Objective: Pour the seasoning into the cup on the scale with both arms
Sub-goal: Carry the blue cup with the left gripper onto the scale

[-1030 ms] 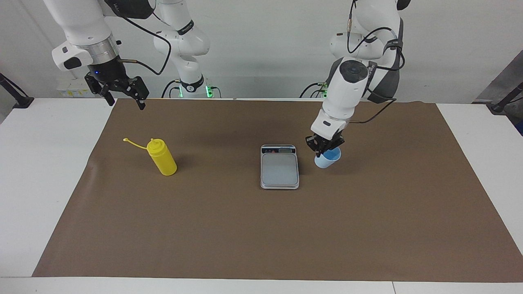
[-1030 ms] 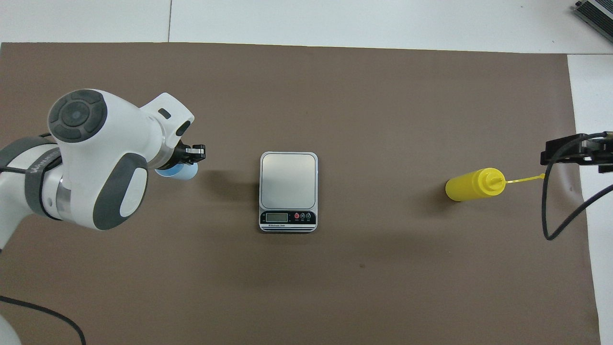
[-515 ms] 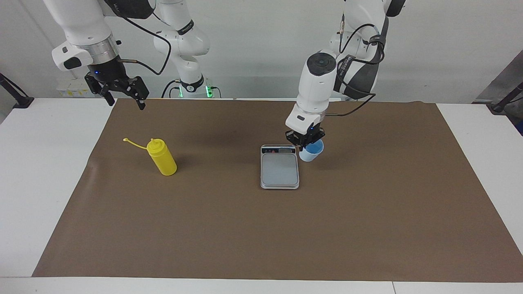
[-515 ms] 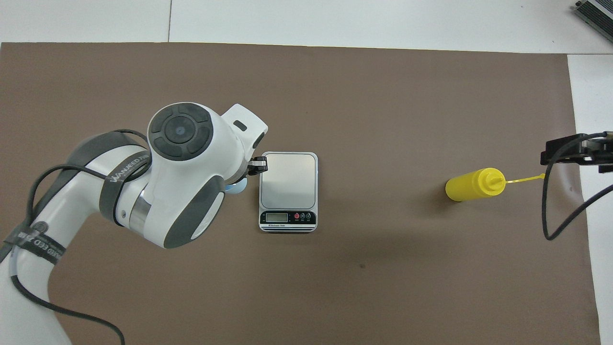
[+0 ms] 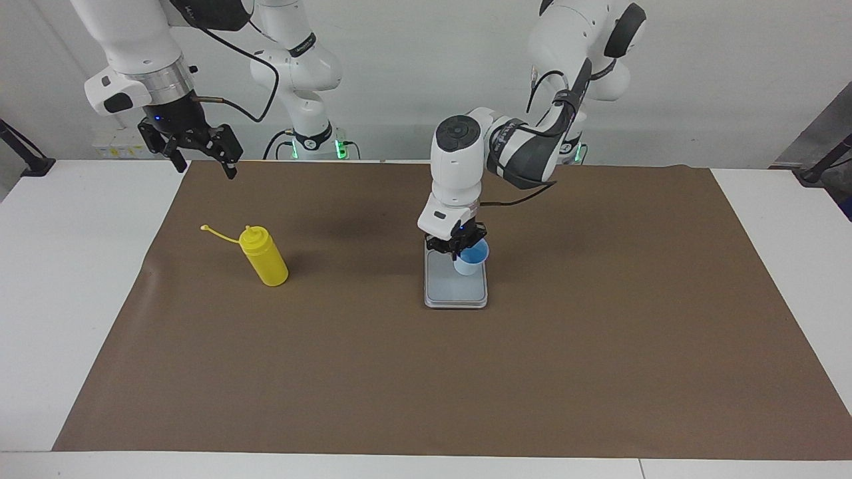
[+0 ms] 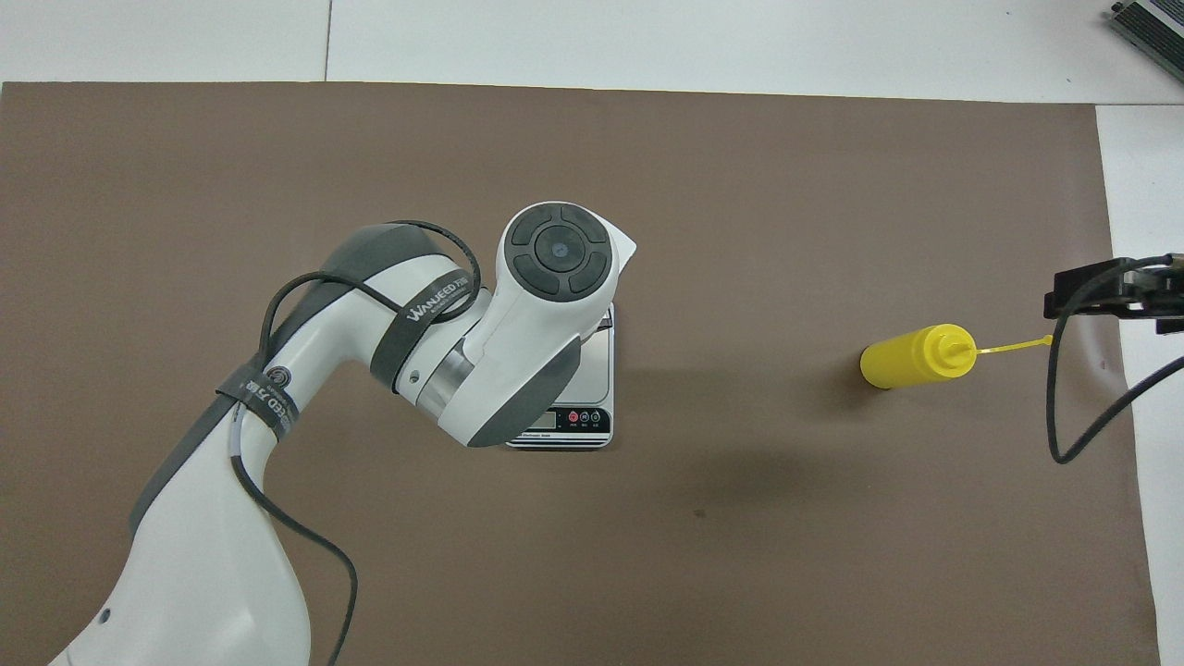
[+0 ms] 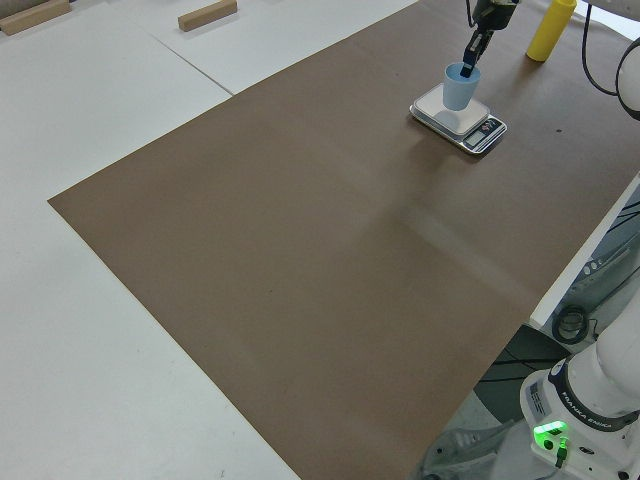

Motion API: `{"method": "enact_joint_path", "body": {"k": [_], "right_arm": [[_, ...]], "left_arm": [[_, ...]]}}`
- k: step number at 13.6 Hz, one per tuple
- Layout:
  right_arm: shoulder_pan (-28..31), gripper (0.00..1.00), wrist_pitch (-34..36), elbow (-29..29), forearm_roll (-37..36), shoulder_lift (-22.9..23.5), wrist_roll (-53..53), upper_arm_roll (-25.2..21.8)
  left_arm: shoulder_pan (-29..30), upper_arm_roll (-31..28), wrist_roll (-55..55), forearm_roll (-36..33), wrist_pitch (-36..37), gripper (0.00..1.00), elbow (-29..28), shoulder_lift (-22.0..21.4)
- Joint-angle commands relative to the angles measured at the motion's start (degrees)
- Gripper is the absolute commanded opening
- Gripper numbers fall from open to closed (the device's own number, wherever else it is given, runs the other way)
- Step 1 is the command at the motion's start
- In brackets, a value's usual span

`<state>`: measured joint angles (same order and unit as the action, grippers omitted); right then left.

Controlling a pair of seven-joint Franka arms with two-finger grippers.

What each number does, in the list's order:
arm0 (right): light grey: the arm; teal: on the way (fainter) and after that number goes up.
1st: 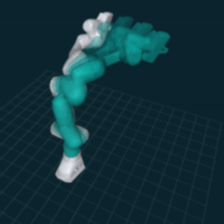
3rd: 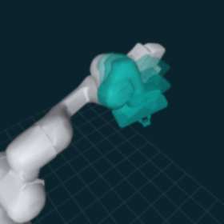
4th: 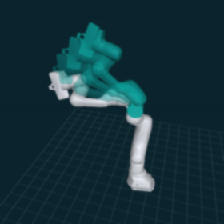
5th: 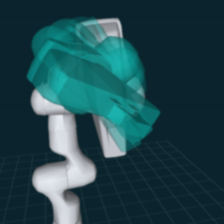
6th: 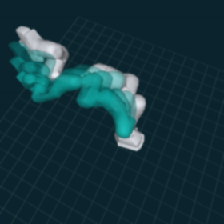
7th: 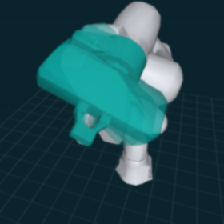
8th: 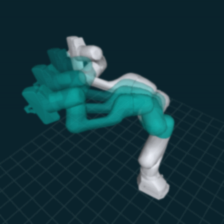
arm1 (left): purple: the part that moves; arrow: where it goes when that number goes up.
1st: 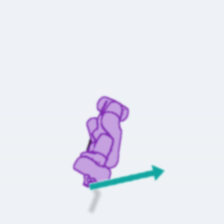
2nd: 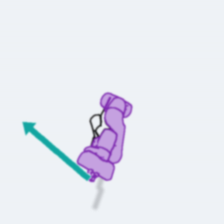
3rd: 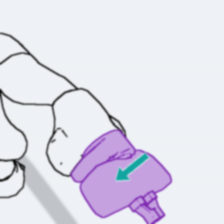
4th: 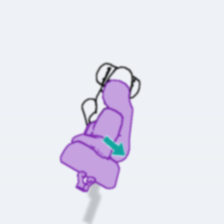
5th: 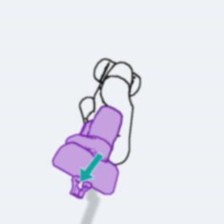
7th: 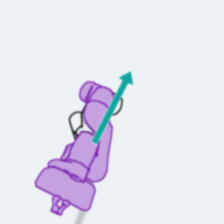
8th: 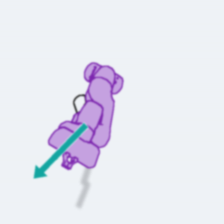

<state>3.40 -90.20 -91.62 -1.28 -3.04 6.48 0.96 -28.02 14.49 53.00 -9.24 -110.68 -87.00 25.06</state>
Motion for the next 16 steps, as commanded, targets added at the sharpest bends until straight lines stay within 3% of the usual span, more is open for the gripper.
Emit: {"method": "enact_joint_path", "body": {"k": [1, 5, 12, 13, 15, 16], "right_arm": [[0.55, 1.0, -0.24, -1.54, 0.58, -1.36, 0.37, 0.27], [0.55, 1.0, -0.24, -1.54, 0.58, -1.36, 0.37, 0.27], [0.55, 1.0, -0.24, -1.46, 0.58, -1.36, 0.37, 0.27], [0.55, 1.0, -0.24, -1.28, 0.58, -1.44, 0.37, 0.27], [0.55, 1.0, -0.24, -1.28, 0.58, -2.15, 0.37, 0.27], [0.47, 1.0, -0.24, -1.28, 0.58, -2.24, 0.37, 0.27]], "left_arm": [[-1.16, -0.78, 1.49, -2.79, -0.76, 0.0, 1.83, 2.09], [-1.42, -0.78, 1.58, -3.94, -1.64, 0.0, 2.97, 4.29], [-1.95, -0.78, 2.02, -4.99, -1.56, 0.01, 2.97, 4.47], [-1.95, -0.69, 1.93, -5.61, -1.29, 0.03, 3.06, 4.47], [-1.95, -0.78, 1.93, -5.7, -1.03, 0.24, 3.15, 4.47], [-1.95, -0.78, 1.85, -5.7, -0.85, 0.27, 3.15, 4.47]]}}
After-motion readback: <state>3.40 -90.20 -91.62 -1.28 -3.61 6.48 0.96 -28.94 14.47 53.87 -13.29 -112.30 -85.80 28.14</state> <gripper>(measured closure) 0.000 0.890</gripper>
